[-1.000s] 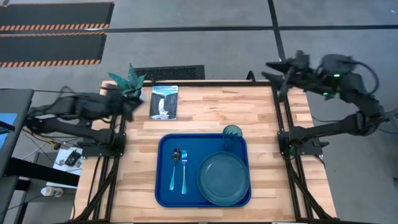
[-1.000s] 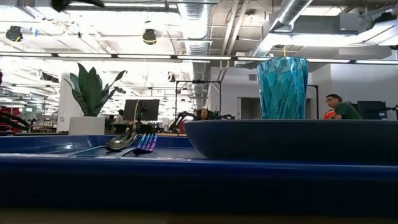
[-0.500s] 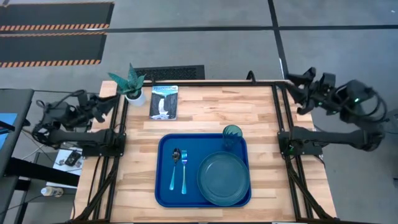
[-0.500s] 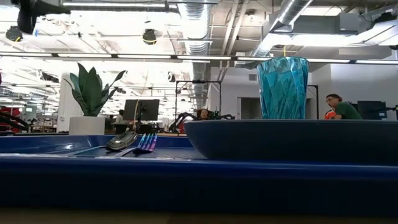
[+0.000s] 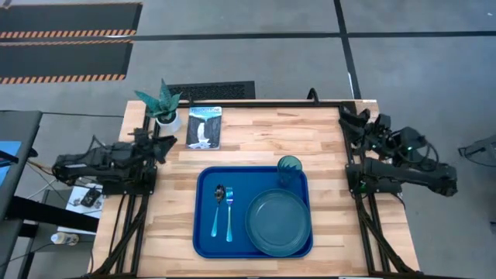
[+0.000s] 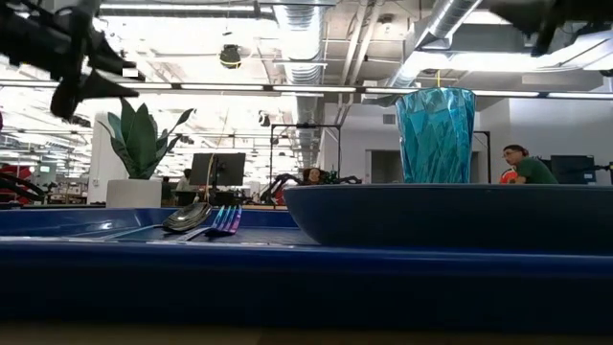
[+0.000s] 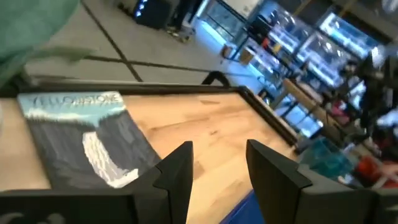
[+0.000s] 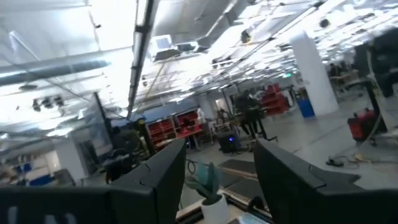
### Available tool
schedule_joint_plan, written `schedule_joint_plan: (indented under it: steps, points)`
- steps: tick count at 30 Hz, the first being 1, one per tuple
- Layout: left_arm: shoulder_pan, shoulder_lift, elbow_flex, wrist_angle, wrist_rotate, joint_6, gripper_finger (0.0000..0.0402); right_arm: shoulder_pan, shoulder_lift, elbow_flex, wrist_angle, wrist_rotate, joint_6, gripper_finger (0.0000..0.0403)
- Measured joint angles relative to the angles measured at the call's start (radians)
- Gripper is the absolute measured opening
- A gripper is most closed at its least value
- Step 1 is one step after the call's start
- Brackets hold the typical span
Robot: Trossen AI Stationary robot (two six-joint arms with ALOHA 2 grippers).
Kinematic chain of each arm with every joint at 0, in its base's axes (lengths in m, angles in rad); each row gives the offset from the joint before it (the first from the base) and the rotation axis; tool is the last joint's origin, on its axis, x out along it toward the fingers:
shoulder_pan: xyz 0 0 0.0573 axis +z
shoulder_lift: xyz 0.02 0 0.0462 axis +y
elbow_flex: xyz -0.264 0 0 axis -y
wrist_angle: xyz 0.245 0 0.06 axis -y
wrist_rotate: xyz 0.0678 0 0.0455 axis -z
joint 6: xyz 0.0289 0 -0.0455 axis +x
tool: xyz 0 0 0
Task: Pick and place plate/cup/fork/spoon on tray
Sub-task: Return to Home Position
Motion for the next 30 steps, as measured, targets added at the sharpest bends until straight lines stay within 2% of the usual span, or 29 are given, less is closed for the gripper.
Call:
schedule_joint_plan:
  steps: [6, 12, 16, 20, 24, 30]
  points:
    - [0.001, -0.002, -0.136, 0.099, -0.003, -0.067, 0.0137, 0.0, -0.103, -0.155, 0.057, 0.008, 0.009, 0.0214]
    - [0.002, -0.002, -0.236, 0.262, -0.003, -0.072, 0.0137, -0.007, -0.092, -0.268, 0.132, 0.014, 0.062, 0.0214]
    - [0.003, -0.002, -0.235, 0.249, -0.006, -0.015, 0.0137, -0.02, -0.1, -0.325, 0.166, 0.014, 0.076, 0.0214]
    - [0.003, -0.002, -0.235, 0.246, -0.055, 0.015, 0.0137, -0.04, -0.1, -0.375, 0.157, 0.011, 0.077, 0.0214]
    - [0.003, -0.002, -0.235, 0.245, -0.092, 0.023, 0.0137, -0.059, -0.099, -0.377, 0.116, 0.005, 0.084, 0.0214]
    - [0.003, -0.002, -0.235, 0.245, -0.097, 0.034, 0.0137, -0.07, -0.099, -0.377, 0.113, 0.003, 0.084, 0.0214]
